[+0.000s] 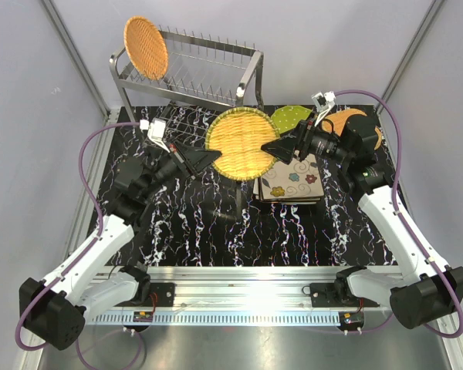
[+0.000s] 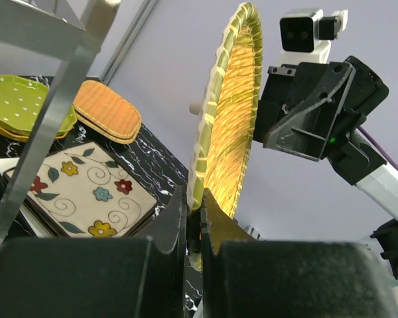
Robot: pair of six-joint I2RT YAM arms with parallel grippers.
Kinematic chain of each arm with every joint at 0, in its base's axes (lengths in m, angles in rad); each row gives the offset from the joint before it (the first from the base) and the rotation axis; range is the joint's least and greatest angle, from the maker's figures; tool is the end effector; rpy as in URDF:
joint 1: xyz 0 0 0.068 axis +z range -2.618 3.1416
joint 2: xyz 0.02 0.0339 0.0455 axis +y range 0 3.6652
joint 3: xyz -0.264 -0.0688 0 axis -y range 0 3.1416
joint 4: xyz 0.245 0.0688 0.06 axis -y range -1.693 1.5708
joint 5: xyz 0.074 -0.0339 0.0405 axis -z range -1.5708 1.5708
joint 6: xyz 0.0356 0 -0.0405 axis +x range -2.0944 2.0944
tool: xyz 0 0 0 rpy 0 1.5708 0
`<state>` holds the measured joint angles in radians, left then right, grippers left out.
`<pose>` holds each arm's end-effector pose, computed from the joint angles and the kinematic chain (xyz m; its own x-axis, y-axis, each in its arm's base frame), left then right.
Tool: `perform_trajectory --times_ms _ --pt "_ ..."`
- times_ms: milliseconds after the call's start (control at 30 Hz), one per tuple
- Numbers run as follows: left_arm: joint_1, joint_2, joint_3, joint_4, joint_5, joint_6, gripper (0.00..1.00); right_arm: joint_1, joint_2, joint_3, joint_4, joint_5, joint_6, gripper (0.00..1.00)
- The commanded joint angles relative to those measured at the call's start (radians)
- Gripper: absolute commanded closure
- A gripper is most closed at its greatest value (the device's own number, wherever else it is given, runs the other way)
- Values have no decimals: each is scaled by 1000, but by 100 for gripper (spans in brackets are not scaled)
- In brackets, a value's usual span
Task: Unload the plates from the dish rack
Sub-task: Pass the plate from the left arm to the right
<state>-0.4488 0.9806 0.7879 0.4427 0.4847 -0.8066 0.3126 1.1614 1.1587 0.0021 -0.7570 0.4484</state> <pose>0.1976 -0.1135 0.3709 -0.4166 -0.5084 -0.7537 0.7080 0.3386 -0.6197 0.2398 0.1032 0.4150 -0.3807 0.2081 -0.9010 -0.7901 0.4331 0.4339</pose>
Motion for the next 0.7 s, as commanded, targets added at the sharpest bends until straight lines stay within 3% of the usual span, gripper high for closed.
perform_trajectory --times_ms 0,267,300,467,533,600,667 --pt "-22 -19 2 142 -29 -8 100 11 -2 2 -26 44 -17 16" --pt "-53 -7 -38 166 -67 -9 100 13 7 -2 -43 4 -33 56" --pt "-51 -7 -42 168 -77 -9 100 13 7 -4 -47 -7 -48 66" --pt "-56 -13 -88 180 -98 -16 99 13 3 -2 -108 -112 -163 91" --pt "-56 -26 -108 182 -116 -17 90 13 1 4 -172 -155 -224 100" --pt "-56 -39 -122 183 -133 -16 86 11 -3 6 -214 -176 -292 100" --pt "-56 -57 -136 171 -147 -13 69 10 -9 3 -266 -171 -348 100"
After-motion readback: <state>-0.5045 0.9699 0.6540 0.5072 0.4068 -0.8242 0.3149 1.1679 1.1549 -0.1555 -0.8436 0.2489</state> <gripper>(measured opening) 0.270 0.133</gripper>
